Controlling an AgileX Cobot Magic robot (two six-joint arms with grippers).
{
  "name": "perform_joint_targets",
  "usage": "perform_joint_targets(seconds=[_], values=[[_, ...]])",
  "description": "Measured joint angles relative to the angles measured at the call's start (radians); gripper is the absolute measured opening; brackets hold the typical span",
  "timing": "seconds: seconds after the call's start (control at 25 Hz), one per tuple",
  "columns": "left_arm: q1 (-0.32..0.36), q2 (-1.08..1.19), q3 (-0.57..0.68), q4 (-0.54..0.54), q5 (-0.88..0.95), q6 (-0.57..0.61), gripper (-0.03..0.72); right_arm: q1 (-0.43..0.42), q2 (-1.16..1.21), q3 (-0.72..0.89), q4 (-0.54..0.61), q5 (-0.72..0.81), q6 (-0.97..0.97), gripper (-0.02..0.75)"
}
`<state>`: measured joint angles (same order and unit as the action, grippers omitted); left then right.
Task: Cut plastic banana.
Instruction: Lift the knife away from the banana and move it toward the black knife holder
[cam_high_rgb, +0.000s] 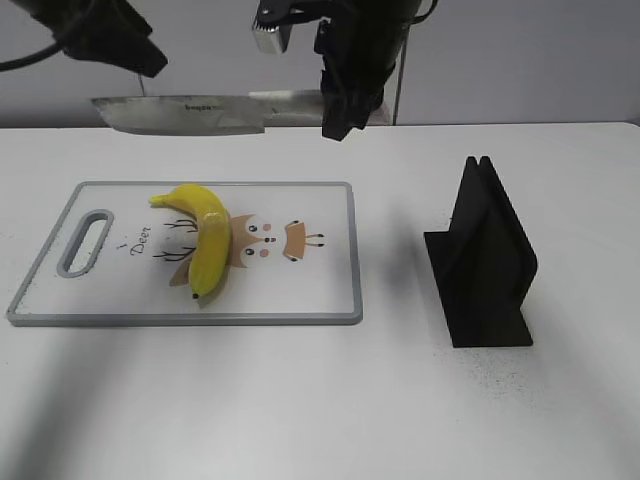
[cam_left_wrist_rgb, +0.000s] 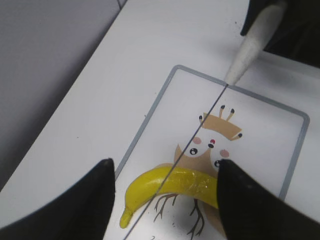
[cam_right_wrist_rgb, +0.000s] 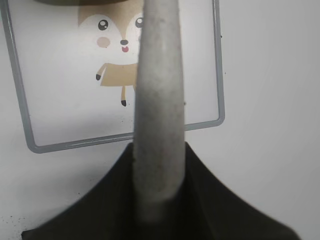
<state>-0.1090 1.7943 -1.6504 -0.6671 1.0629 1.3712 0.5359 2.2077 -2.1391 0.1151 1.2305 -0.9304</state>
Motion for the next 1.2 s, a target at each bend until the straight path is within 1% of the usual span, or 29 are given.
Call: perform_joint_targets(seconds=[0.12,0.2,0.28,0.4,0.6,0.72,0.8,0.88,1.04,1.2], values=[[0.000,-0.036,0.000,0.018,-0.013,-0.109,0.615,-0.001,-0.023,0.000,0.001,0.000,0.072,0.162],[0.001,-0.060,0.000,0.067,-0.015,-0.228,0.609,-0.001,-0.041,0.000,0.001,0.000,0.134,0.162],[0.010,-0.085,0.000,0.127,-0.019,-0.405,0.603,-0.001,-0.064,0.001,0.001,0.000,0.189,0.162],[0.044,-0.121,-0.001,0.174,-0.016,-0.627,0.593,-0.001,-0.101,0.001,-0.007,0.001,0.319,0.162],[0.118,-0.173,-0.003,0.195,0.079,-0.828,0.589,-0.001,-0.164,0.001,-0.045,0.002,0.571,0.162],[0.155,-0.194,-0.003,0.254,0.143,-0.986,0.589,-0.002,-0.209,0.011,-0.050,0.002,0.715,0.162],[0.168,-0.207,0.000,0.327,0.151,-1.056,0.587,-0.002,-0.246,0.049,-0.050,0.000,0.808,0.162],[0.175,-0.234,0.025,0.385,0.151,-1.094,0.582,-0.001,-0.294,0.109,-0.044,0.000,0.855,0.162],[0.175,-0.324,0.089,0.406,0.153,-1.109,0.581,-0.001,-0.398,0.305,-0.039,0.000,0.938,0.162],[0.175,-0.443,0.203,0.427,0.153,-1.112,0.580,-0.001,-0.508,0.464,-0.051,0.000,1.019,0.162]])
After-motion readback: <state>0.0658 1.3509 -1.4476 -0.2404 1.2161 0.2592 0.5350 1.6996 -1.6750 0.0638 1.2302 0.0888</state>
